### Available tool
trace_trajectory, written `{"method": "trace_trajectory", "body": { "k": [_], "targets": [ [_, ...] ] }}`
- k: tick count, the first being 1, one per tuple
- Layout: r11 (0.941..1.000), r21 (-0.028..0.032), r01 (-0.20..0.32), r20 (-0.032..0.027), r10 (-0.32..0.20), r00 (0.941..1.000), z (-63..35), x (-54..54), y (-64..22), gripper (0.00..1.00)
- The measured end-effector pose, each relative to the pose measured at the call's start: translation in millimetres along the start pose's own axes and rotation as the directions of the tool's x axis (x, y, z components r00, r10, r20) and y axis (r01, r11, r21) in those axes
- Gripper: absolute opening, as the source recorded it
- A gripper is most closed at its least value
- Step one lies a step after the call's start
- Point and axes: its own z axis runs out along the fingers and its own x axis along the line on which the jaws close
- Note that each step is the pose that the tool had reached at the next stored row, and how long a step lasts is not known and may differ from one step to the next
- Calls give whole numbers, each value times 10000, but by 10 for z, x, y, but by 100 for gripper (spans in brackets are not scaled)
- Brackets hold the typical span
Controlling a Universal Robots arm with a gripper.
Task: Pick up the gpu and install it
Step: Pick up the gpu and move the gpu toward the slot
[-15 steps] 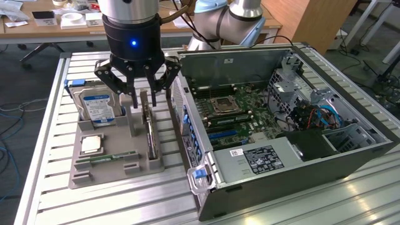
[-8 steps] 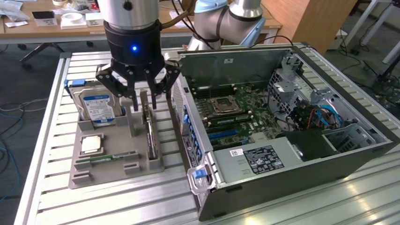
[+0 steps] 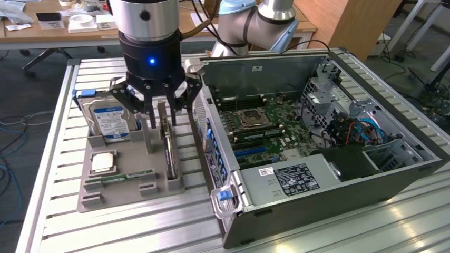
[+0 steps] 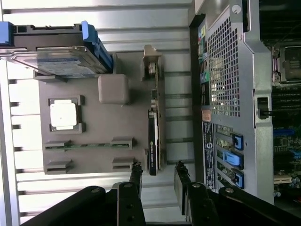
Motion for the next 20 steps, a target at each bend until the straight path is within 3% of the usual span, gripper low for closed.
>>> {"method": "trace_trajectory", "body": {
  "k": [20],
  "targets": [
    [10000, 0, 0, 0, 0, 10000, 177, 4, -7, 42]
  ]
}}
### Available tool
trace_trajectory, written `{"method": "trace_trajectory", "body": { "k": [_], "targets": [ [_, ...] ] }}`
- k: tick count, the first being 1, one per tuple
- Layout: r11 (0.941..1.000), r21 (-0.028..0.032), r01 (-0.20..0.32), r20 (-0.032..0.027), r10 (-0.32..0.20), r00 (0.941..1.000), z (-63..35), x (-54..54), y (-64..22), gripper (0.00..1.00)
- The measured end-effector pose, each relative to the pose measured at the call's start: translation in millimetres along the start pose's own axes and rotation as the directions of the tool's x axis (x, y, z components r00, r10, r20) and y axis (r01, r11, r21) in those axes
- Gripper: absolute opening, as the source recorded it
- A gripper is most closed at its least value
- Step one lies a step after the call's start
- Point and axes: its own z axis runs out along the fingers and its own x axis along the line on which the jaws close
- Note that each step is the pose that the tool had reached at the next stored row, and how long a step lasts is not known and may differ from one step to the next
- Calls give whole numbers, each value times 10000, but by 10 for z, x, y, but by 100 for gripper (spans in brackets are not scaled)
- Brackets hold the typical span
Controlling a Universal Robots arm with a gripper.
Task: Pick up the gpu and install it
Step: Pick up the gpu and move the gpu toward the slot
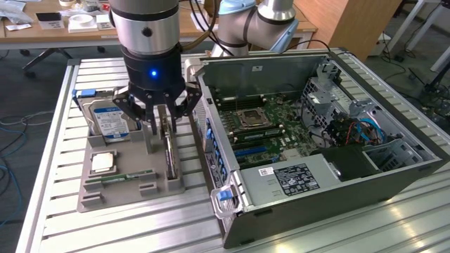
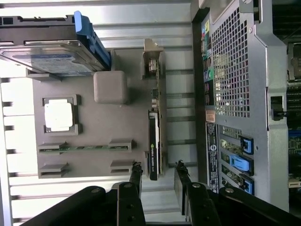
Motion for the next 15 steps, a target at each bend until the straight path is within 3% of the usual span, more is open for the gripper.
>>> {"method": "trace_trajectory", "body": {
  "k": [15],
  "targets": [
    [10000, 1, 0, -1, 0, 10000, 31, 1, -1, 42]
  ]
}}
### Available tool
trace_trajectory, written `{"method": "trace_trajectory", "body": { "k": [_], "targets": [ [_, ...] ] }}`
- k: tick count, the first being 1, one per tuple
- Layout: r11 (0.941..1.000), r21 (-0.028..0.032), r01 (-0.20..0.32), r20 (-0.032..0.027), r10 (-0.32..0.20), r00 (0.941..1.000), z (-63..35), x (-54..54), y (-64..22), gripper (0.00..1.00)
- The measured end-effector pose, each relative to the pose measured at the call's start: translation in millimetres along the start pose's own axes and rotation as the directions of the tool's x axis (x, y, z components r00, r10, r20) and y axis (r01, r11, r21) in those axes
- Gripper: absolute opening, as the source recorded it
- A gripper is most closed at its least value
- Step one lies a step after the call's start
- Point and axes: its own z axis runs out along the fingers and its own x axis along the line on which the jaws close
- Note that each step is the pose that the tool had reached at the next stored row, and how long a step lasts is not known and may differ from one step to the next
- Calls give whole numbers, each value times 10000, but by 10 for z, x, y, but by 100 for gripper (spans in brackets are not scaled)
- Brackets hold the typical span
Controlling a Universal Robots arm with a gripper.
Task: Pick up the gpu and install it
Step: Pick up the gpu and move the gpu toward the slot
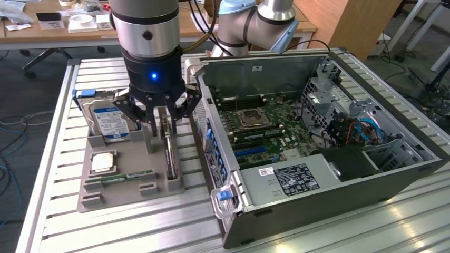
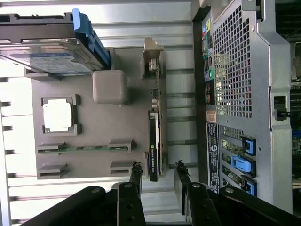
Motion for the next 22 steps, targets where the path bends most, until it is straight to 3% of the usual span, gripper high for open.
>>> {"method": "trace_trajectory", "body": {
  "k": [22],
  "targets": [
    [10000, -1, 0, 0, 0, 10000, 45, 1, -2, 42]
  ]
}}
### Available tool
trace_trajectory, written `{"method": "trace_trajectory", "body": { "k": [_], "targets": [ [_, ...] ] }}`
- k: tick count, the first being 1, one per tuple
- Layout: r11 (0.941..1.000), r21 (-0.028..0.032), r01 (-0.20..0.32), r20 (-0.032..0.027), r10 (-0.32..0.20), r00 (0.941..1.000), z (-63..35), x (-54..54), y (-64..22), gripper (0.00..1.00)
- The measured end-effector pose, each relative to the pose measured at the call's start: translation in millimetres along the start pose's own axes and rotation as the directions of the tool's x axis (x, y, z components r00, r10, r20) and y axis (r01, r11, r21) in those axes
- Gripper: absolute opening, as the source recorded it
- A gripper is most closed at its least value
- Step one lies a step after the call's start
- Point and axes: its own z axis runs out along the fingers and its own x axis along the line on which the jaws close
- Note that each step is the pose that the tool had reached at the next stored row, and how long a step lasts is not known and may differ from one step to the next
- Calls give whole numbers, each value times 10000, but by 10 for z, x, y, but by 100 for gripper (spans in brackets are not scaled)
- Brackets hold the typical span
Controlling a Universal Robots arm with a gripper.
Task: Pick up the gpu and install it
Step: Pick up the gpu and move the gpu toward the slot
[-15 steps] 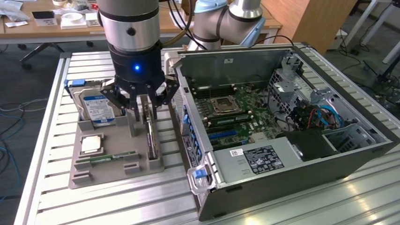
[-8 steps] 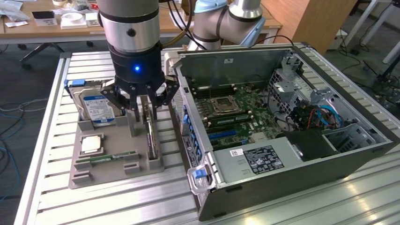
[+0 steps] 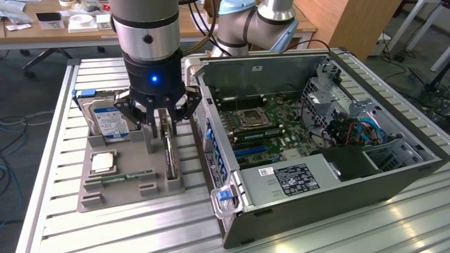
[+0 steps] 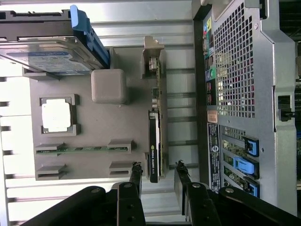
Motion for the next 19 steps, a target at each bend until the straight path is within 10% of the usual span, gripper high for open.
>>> {"method": "trace_trajectory", "body": {
  "k": [19],
  "targets": [
    [10000, -4, 0, 2, 0, 10000, 39, 1, -1, 42]
  ]
}}
